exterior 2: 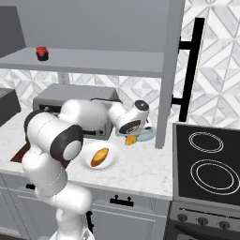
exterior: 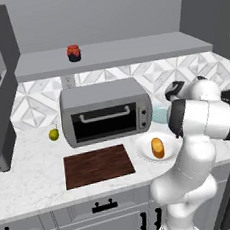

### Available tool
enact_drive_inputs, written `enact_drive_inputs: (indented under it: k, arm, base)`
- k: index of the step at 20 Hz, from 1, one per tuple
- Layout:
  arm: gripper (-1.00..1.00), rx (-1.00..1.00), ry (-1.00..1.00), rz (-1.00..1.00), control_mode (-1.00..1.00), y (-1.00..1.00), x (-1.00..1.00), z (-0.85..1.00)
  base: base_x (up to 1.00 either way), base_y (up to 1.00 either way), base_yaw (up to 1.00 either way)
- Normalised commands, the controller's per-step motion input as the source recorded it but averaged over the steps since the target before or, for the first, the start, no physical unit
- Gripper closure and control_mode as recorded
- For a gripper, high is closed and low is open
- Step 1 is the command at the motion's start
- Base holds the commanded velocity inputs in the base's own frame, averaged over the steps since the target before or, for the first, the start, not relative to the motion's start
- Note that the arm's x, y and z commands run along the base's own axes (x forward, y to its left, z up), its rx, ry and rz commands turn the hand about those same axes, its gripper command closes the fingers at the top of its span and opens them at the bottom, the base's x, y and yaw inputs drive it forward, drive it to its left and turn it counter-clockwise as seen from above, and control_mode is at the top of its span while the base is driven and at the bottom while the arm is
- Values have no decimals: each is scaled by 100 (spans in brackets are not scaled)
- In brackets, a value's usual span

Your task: From the different types of pastries on the counter, select a croissant and place it on the cutting board. Then retrieve a jar of jam from the cabinet and place it alongside the croissant on the cutting board.

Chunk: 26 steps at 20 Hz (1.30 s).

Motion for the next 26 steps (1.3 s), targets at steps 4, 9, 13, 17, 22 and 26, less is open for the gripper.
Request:
enact_drive_inputs:
  k: [4,9,13,17,22,26]
  arm:
    - [100,0,0,11,-100,49,-70,32]
    - [100,-2,0,16,-100,59,-64,41]
    - [100,-2,1,15,-100,59,-49,48]
    - [100,-4,1,15,-100,64,-48,42]
    - [100,-8,3,16,-100,89,-44,25]
    - [100,-5,5,16,-100,100,-34,3]
  base:
    - [0,0,0]
    - [0,0,0]
    - [0,0,0]
    - [0,0,0]
    - [0,0,0]
    - [0,0,0]
